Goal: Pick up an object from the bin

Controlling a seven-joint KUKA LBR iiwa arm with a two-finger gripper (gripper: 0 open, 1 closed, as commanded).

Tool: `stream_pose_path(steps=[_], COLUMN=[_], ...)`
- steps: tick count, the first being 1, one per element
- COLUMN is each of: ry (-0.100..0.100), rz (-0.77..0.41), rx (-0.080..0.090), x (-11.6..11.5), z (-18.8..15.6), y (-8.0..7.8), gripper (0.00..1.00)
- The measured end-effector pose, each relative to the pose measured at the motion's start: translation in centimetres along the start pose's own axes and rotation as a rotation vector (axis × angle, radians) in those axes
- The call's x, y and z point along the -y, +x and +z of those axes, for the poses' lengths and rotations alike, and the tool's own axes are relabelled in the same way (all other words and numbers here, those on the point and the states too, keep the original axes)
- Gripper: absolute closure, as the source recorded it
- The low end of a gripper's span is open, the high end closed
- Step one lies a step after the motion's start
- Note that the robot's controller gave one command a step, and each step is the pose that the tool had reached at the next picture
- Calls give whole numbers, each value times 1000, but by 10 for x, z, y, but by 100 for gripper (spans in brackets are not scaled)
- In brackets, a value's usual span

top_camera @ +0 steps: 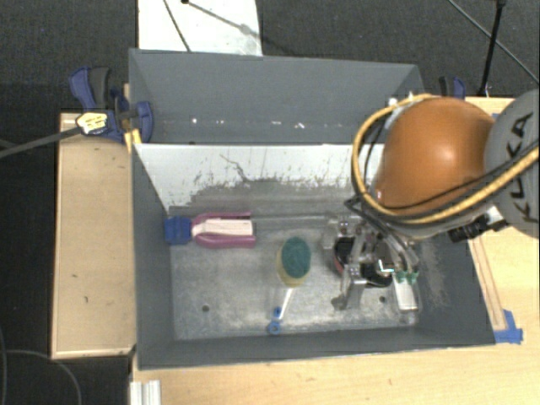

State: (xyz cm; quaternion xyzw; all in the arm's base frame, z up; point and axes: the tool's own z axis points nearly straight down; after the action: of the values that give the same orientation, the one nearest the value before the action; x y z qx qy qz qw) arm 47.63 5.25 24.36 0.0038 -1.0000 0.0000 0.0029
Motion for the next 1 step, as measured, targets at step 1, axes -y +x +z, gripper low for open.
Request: stream_pose_path(steps=[1], ry=[0], rz=[-440], rx=[5], x=[-34], z=[175], y=[-53], gripper=[0])
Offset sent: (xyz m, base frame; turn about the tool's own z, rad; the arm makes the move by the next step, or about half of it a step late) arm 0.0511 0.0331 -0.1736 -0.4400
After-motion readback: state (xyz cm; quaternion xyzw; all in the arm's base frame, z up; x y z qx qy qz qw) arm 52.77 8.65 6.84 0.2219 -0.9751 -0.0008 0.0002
